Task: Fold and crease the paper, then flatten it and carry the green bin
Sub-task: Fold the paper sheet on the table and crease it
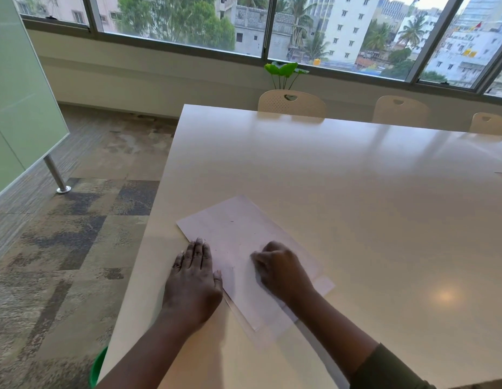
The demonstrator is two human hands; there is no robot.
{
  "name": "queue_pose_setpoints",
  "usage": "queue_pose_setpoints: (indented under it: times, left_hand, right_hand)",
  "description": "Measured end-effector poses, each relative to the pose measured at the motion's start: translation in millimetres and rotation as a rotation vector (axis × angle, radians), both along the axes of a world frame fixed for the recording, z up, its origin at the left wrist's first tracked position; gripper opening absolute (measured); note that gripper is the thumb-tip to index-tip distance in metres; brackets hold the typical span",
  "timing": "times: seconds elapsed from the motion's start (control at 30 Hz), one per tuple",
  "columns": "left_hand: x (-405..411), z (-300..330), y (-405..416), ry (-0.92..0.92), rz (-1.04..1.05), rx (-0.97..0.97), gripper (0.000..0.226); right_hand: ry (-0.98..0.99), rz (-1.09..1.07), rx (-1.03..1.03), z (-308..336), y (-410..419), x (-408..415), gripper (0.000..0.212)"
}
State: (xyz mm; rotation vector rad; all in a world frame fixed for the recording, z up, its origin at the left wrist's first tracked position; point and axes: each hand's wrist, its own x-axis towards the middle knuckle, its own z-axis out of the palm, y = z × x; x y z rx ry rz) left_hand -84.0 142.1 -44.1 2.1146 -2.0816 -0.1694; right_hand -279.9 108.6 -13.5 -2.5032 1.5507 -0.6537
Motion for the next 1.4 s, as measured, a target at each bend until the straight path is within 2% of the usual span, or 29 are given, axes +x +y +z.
queue_pose_setpoints:
  times: [0.1, 0.23, 0.4, 0.5, 0.57, 0.67, 0.77, 0.87, 0.93, 1.0, 1.17, 1.33, 1.4]
  left_hand:
    - [-0.3, 0.3, -1.1, -0.001, -0.001, 0.002, 0.081]
    - [-0.3, -0.1, -0.6, 0.002, 0.002, -0.015, 0.087]
    - [-0.8, 1.6, -0.1, 0.018, 0.003, -0.006, 0.083]
    - [-0.4, 1.0, -1.2, 0.006, -0.002, 0.002, 0.09]
    - [0.2, 0.6, -1.2, -0.006, -0.002, 0.008, 0.091]
    - [-0.2, 1.2, -0.8, -0.02, -0.002, 0.005, 0.091]
    - [-0.5, 1.6, -0.9, -0.027, 0.0, 0.008, 0.09]
    - [-0.3, 1.4, -1.5, -0.024, 0.003, 0.013, 0.079]
    - [-0.2, 1.0, -1.2, -0.019, 0.005, 0.014, 0.08]
    - [0.0, 1.6, -0.5, -0.019, 0.004, 0.012, 0.084]
    - [-0.6, 3.8, -0.8, -0.008, 0.001, 0.04, 0.078]
    - [0.6, 3.4, 0.0, -0.012, -0.006, 0.039, 0.082]
    - [1.2, 3.0, 1.0, -0.01, -0.015, 0.027, 0.089]
  right_hand:
    - [-0.016, 0.067, 0.004, 3.4, -0.5, 2.6, 0.019]
    - [-0.021, -0.127, -0.032, 7.5, -19.3, -8.7, 0.018]
    - [0.007, 0.127, 0.048, 9.0, 12.3, -5.9, 0.017]
    - [-0.036, -0.064, 0.005, 7.7, -1.9, -36.4, 0.015]
    - [0.007, -0.223, -0.026, 7.2, -8.3, -44.9, 0.01]
    - [0.093, -0.156, -0.047, 2.7, 2.9, -29.4, 0.012]
    - [0.052, -0.041, -0.006, 1.7, 12.1, -32.6, 0.014]
    - [0.025, -0.197, -0.037, 3.9, -1.4, -54.7, 0.009]
    - [0.057, -0.291, -0.038, 3.7, -5.6, -55.6, 0.01]
    - [0.077, -0.229, -0.066, -0.6, 1.7, -39.6, 0.013]
    - [0.016, 0.035, -0.023, -1.6, 23.9, -18.5, 0.019]
    - [-0.056, -0.17, 0.009, 6.2, -1.8, -50.8, 0.016]
    - [-0.052, -0.128, 0.056, 8.1, -2.3, -51.1, 0.015]
